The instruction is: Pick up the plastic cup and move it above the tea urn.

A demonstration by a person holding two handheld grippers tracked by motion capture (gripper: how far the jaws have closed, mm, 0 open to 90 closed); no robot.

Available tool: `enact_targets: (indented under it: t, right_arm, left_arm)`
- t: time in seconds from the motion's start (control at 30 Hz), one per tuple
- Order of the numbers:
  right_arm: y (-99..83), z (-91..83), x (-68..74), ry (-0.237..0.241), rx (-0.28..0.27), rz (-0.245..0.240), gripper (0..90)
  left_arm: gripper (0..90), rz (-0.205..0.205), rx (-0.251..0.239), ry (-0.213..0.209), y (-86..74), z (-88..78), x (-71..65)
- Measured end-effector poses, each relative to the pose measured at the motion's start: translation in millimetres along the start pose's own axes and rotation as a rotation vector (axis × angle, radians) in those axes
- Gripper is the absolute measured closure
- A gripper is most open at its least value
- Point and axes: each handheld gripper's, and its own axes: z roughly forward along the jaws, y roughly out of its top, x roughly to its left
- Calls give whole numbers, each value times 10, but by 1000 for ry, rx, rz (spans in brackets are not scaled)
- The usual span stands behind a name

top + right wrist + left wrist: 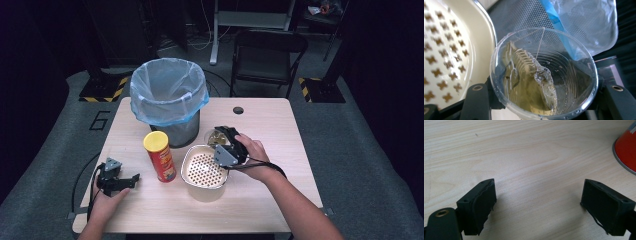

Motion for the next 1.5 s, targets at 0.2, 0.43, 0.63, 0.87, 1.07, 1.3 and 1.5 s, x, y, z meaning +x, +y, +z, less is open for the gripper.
enact_targets:
  t: [0.2, 0.43, 0.63, 0.87, 1.07, 1.3, 1.5]
  right_arm:
    - [74, 0, 132, -83, 46, -200, 371]
    - [165, 7, 311, -184, 102, -541, 374]
    - [219, -22, 402, -236, 123, -770, 375]
    - [279, -65, 443, -224, 127, -946, 372]
    - [335, -98, 380, -235, 114, -942, 371]
    - [363, -133, 368, -242, 100, -949, 370]
    - [389, -156, 356, -247, 89, -937, 369]
  left_arm:
    - [122, 0, 0, 0, 0, 0, 0]
    - [123, 0, 0, 0, 0, 0, 1]
    - [122, -6, -2, -3, -1, 2, -1]
    - [123, 0, -1, -2, 0, 0, 2]
    - [123, 1, 0, -2, 0, 0, 3]
    - [123, 0, -1, -2, 0, 1, 2]
    - [122, 1, -1, -1, 0, 1, 2]
